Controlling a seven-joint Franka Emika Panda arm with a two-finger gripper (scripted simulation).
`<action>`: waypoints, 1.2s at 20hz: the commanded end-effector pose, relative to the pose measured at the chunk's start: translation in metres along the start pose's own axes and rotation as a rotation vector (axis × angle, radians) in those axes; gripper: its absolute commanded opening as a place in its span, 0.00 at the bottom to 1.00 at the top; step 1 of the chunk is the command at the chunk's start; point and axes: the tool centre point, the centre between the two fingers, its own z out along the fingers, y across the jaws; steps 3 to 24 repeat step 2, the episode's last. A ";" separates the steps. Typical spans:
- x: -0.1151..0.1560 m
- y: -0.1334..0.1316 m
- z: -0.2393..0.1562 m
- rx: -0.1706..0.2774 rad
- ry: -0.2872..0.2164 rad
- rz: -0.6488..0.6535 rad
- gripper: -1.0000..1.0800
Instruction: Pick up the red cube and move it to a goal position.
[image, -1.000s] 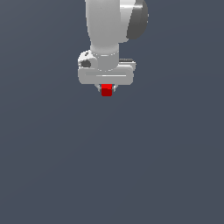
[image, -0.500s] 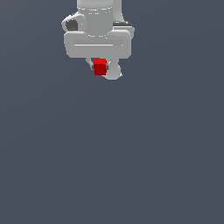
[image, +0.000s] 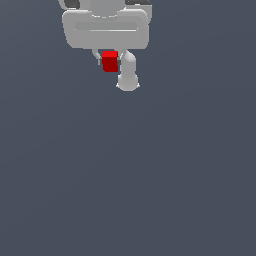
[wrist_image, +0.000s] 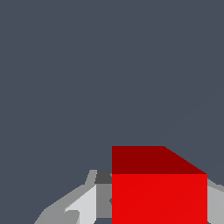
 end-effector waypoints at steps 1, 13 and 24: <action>0.000 0.001 -0.004 0.000 0.000 0.000 0.00; 0.000 0.001 -0.004 0.000 0.000 0.000 0.00; 0.000 0.001 -0.004 0.000 0.000 0.000 0.00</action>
